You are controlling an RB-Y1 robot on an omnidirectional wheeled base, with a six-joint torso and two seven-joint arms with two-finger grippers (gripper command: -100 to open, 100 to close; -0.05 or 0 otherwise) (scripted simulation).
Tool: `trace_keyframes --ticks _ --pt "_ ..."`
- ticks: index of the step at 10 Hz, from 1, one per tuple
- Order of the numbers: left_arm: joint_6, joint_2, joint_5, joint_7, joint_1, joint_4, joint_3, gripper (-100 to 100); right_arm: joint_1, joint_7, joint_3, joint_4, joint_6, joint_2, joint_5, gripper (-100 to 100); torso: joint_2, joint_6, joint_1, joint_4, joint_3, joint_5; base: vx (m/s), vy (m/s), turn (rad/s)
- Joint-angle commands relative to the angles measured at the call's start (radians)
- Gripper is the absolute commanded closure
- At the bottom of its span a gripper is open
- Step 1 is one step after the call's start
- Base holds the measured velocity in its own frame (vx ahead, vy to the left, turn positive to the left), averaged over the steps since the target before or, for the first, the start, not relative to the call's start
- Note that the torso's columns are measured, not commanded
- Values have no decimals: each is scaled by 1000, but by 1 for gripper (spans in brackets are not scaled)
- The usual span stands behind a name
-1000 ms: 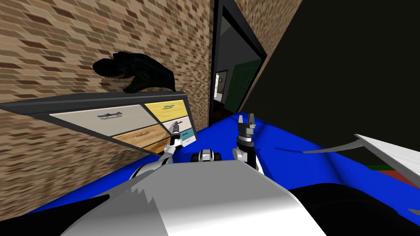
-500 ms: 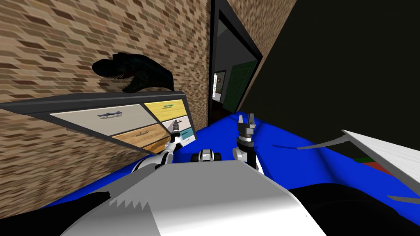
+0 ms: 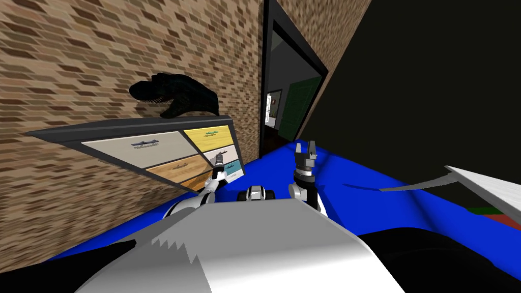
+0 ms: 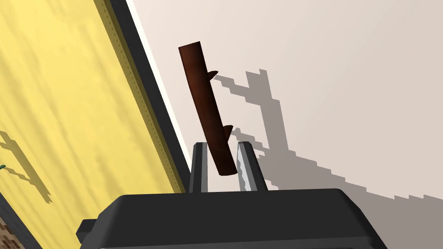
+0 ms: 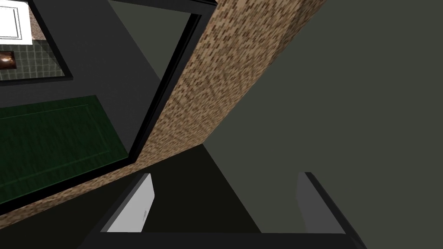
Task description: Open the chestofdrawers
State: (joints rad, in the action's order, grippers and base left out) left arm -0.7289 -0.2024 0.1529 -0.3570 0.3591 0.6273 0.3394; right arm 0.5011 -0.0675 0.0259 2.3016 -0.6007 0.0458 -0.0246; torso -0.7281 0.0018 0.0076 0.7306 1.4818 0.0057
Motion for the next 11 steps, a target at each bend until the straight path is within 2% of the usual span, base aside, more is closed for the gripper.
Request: trace_keyframes --ticks 1,2,3,4,5,6,7,8,10,11 --pt "19 27 -31 22 -73 81 -29 100 0 0 0 0 0 0 0 0 2 -1 0 -1 1 0 93 8 96" --pt "19 27 -31 22 -90 106 -29 100 0 0 0 0 0 0 0 0 2 -2 -1 -2 1 0 52 -2 13" --pt "32 53 -60 42 -116 140 -57 100 0 0 0 0 0 0 0 0 1 -1 0 -2 0 1 89 15 164" --pt "32 53 -60 42 -156 201 -57 100 0 0 0 0 0 0 0 0 2 -1 0 -1 1 0 96 20 89" --pt "45 79 -90 62 -192 264 -85 100 0 0 0 0 0 0 0 0 1 -2 0 -1 0 0 114 30 167" --pt "45 79 -90 62 -220 295 -85 100 0 0 0 0 0 0 0 0 0 -1 -1 -1 0 0 108 22 79" --pt "45 79 -90 62 -245 295 -85 100 0 0 0 0 0 0 0 0 1 -1 0 -2 0 0 56 4 -27" --pt "58 106 -120 82 -276 357 -112 100 0 0 0 0 0 0 0 0 0 -2 1 -3 0 2 92 16 184" --pt "58 106 -120 82 -325 389 -112 100 0 0 0 0 0 0 0 0 3 -1 0 -4 1 2 64 3 36" --pt "71 132 -150 102 -355 462 -140 100 0 0 0 0 0 0 0 0 0 -1 0 -5 0 3 73 17 175"
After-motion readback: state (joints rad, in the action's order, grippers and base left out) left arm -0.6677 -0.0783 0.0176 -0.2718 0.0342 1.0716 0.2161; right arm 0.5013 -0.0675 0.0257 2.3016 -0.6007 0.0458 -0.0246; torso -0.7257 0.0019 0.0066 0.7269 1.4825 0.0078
